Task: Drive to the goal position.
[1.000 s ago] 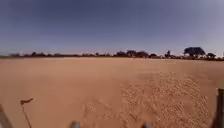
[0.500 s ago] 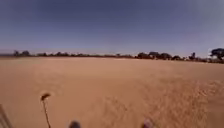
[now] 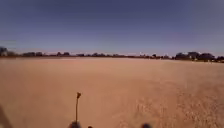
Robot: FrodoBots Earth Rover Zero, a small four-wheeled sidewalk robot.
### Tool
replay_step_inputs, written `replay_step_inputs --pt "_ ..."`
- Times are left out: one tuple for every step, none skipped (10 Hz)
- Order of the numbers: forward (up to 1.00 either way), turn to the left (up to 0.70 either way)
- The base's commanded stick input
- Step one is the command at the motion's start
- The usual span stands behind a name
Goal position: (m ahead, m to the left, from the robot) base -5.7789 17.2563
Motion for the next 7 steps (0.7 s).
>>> replay_step_inputs --pt "0.00 0.45" --pt "0.00 0.45" --pt "0.00 0.45" --pt "0.00 0.45" --pt "0.00 0.45" --pt "0.00 0.45" --pt "0.00 0.45"
